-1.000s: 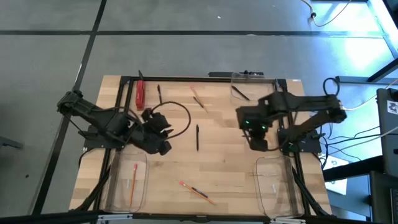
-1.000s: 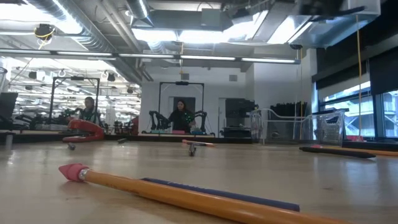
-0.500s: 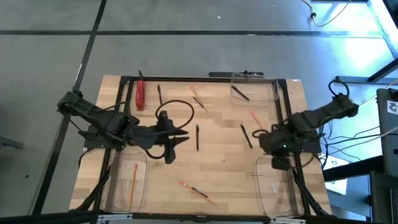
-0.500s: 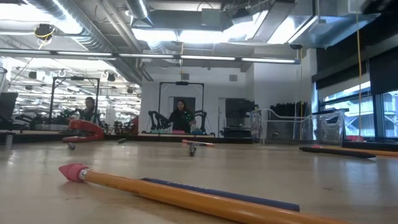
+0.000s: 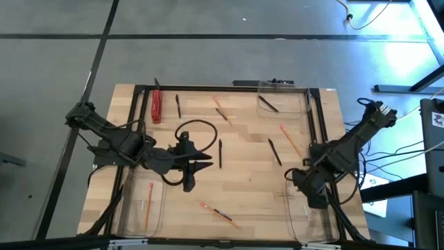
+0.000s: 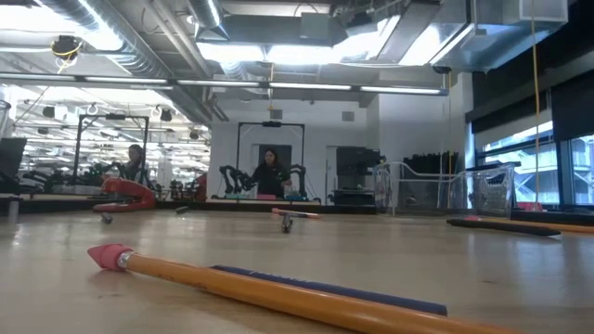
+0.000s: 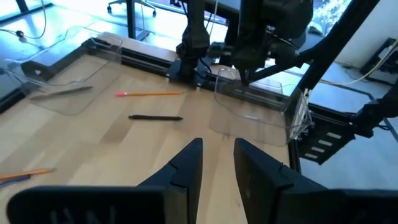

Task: Sort crayons/erasers/pens/pencils in bins
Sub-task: Put the blue crayon into the bottom right transparent bin

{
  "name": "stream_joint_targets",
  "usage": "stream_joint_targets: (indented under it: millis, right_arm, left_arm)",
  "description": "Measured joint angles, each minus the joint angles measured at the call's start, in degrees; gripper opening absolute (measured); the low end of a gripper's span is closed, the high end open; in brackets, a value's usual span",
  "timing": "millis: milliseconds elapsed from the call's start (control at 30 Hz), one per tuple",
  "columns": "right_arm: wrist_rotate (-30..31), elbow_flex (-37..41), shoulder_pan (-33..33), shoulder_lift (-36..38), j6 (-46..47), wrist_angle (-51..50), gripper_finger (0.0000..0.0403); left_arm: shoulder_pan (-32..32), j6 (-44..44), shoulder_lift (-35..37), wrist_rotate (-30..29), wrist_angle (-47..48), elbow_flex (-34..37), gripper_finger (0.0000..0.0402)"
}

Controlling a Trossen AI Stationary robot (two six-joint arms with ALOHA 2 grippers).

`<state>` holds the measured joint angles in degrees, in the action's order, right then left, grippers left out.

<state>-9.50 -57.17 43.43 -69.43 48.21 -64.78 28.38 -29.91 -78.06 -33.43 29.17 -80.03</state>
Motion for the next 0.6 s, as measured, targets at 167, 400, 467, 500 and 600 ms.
stream_joint_targets:
  millis: [167, 400, 467, 500, 600]
  right_arm:
    - [0.1, 7.3, 0.8, 0.0, 3.7, 9.1, 0.0021]
    - [2.0, 15.7, 1.1, 0.0, 7.2, 18.7, 0.0021]
    - [2.5, 17.5, 1.1, 0.0, 7.1, 21.0, 0.0022]
    - [2.6, 18.2, 1.1, 0.0, 6.9, 21.7, 0.0022]
    - [4.5, 19.7, 1.1, 0.0, 5.5, 21.9, 0.0025]
  left_arm:
    - [0.5, 0.0, -0.5, 2.7, -0.3, 0.0, 0.0085]
    - [1.4, 2.9, -0.7, 8.9, -0.4, 0.0, 0.0085]
    - [1.9, 3.1, -0.7, 9.0, -0.4, 0.0, 0.0085]
    - [2.2, 3.1, -0.7, 9.0, -0.4, 0.0, 0.0085]
    - [3.0, 3.1, -0.7, 9.0, -0.4, 0.0, 0.0085]
